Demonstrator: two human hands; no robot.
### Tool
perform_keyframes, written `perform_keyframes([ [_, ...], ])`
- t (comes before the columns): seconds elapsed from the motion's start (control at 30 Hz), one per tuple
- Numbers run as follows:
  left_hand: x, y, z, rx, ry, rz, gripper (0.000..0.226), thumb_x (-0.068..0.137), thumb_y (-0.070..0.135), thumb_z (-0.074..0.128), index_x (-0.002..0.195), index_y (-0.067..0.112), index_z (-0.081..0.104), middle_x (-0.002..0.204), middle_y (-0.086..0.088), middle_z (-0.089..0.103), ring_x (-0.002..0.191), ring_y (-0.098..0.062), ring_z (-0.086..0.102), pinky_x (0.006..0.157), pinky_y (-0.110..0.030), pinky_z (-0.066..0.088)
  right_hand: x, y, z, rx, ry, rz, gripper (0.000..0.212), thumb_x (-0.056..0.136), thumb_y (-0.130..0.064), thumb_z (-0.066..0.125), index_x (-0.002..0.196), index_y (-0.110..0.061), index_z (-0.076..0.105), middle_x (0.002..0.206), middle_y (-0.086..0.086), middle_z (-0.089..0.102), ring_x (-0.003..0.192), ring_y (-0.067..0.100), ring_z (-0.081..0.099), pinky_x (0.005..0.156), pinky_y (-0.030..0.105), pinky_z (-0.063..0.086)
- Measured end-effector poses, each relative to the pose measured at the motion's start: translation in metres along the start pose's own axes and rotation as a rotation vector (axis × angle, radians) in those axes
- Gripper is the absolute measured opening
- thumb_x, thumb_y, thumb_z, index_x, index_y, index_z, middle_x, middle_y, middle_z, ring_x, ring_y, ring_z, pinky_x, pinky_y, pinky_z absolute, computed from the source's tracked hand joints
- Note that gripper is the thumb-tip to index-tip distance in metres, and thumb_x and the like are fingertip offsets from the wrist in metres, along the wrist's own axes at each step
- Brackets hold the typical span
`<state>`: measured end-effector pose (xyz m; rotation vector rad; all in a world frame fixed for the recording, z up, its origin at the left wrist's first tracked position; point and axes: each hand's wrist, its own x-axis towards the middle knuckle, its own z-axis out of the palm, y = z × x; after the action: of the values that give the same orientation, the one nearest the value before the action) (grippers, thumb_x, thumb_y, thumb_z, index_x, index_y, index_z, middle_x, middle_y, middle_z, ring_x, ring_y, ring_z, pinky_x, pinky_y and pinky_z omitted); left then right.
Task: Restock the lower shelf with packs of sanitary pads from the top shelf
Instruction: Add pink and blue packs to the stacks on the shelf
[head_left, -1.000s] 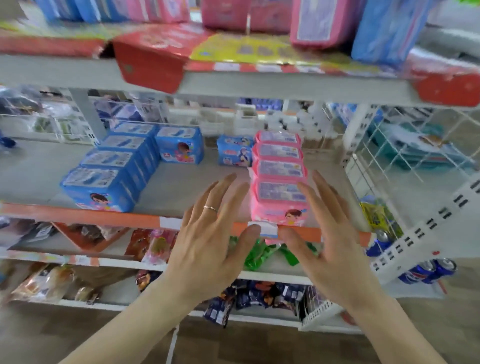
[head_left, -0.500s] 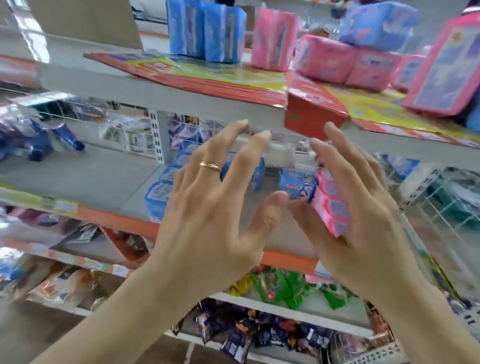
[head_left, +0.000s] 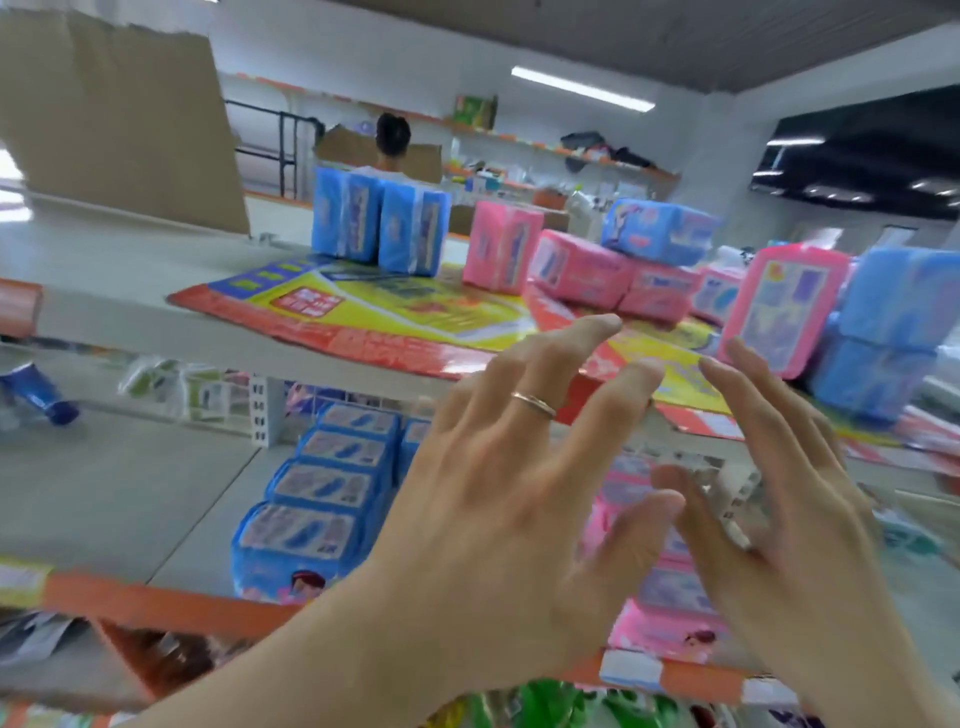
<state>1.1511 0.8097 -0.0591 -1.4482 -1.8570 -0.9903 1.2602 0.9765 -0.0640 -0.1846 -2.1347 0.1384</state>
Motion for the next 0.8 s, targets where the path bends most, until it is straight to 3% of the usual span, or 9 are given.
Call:
perform_keyframes([
  [0.23,0.050,0.029,0.044,-0.010,-0.031,0.053,0.059,0.092,0.051,0.046,0.143,0.021,0.050,0.153,-0.003,0.041,0.137,-0.027,0.043,0.103,-0.052,0.044,0.020,0.058,-0.051,-0.136,0.056,0.114,0.066,0.089,-0.050,0.052,0.147,-0.019,0.045,0.157,0.001,0.038,0.143,0.018,0.034,0.111,0.005,0.015],
  [0.4,0.074,0.054,0.076,0.013,-0.080,0.073,0.060,0.093,0.053,0.045,0.144,0.021,0.049,0.153,-0.002,0.040,0.139,-0.026,0.042,0.107,-0.052,0.041,0.019,0.105,-0.082,-0.168,0.059,0.241,0.068,0.086,-0.050,0.055,0.149,-0.028,0.042,0.160,-0.008,0.032,0.145,0.015,0.029,0.111,0.024,0.021],
  [0.53,0.092,0.077,0.104,0.045,-0.100,0.091,0.061,0.092,0.054,0.043,0.144,0.024,0.045,0.154,0.002,0.039,0.136,-0.024,0.044,0.106,-0.048,0.041,0.013,0.142,-0.098,-0.178,0.049,0.288,0.070,0.086,-0.055,0.050,0.150,-0.031,0.038,0.162,-0.009,0.029,0.146,0.014,0.027,0.109,0.020,0.018],
  [0.8,0.162,0.120,0.172,0.042,-0.175,0.037,0.073,0.089,0.060,0.045,0.154,0.034,0.024,0.149,0.003,0.039,0.126,-0.025,0.053,0.092,-0.046,0.051,-0.001,0.213,-0.124,-0.145,0.000,0.356,0.071,0.086,-0.053,0.048,0.152,-0.033,0.033,0.163,-0.013,0.023,0.147,0.010,0.021,0.112,0.031,0.018],
])
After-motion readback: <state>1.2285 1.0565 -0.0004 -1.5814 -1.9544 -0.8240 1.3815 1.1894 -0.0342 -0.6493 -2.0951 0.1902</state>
